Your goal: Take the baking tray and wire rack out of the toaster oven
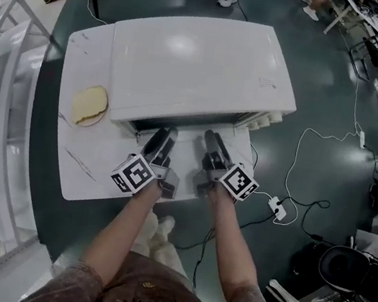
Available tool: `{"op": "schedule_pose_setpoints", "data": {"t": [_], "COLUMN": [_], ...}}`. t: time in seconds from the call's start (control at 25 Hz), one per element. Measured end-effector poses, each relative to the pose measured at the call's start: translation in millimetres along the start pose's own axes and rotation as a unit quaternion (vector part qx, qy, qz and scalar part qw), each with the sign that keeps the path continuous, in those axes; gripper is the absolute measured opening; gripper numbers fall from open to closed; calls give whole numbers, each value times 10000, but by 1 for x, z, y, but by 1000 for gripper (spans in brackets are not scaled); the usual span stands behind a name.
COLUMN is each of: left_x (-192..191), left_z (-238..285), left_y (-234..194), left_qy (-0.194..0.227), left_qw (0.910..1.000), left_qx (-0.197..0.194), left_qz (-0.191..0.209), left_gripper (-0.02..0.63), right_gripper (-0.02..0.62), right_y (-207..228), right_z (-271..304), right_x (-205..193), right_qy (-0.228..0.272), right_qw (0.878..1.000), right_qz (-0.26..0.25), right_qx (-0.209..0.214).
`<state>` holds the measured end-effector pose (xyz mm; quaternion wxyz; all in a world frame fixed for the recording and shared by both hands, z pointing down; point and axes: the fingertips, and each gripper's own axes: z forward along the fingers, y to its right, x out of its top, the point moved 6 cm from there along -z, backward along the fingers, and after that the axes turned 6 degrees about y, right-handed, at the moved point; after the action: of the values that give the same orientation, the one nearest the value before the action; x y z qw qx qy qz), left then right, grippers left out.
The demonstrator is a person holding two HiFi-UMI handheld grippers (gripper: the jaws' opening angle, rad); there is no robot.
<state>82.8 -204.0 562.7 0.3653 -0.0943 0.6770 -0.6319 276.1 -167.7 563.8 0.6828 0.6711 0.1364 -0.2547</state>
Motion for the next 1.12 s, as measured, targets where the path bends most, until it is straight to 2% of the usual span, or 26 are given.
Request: {"op": "schedule_pose_setpoints", "data": {"t": [0.16, 0.28, 0.44, 0.52, 0.68, 0.88, 0.96, 1.12], "left_x": [0, 3, 9, 11, 10, 10, 10, 9], "left_z": [15, 25, 32, 34, 37, 39, 40, 41], "left_y": [-13, -20, -29, -32, -36, -38, -37, -35], "left_qy": [226, 306, 412, 439, 484, 551, 580, 655], "left_qw": [9991, 9984, 9966, 9958, 9942, 9911, 9892, 9855], "left_qx": [130, 155, 206, 219, 239, 179, 108, 72], "left_qz": [-335, -461, -689, -768, -927, -1199, -1344, -1565], "left_gripper": [224, 210, 202, 192, 167, 138, 114, 81], "right_gripper": [229, 227, 219, 200, 170, 123, 97, 95], "right_y": [10, 19, 23, 25, 27, 31, 34, 35], "right_z": [23, 31, 42, 45, 52, 54, 54, 53], "right_x": [7, 12, 18, 20, 28, 25, 27, 29], "right_qy": [65, 89, 109, 156, 201, 366, 498, 614], "right_qw": [9998, 9998, 9992, 9989, 9997, 9970, 9957, 9949], "right_qz": [55, 179, 344, 407, 129, 620, 692, 674], "right_qx": [164, -88, -143, -158, 19, -281, -367, -423]}}
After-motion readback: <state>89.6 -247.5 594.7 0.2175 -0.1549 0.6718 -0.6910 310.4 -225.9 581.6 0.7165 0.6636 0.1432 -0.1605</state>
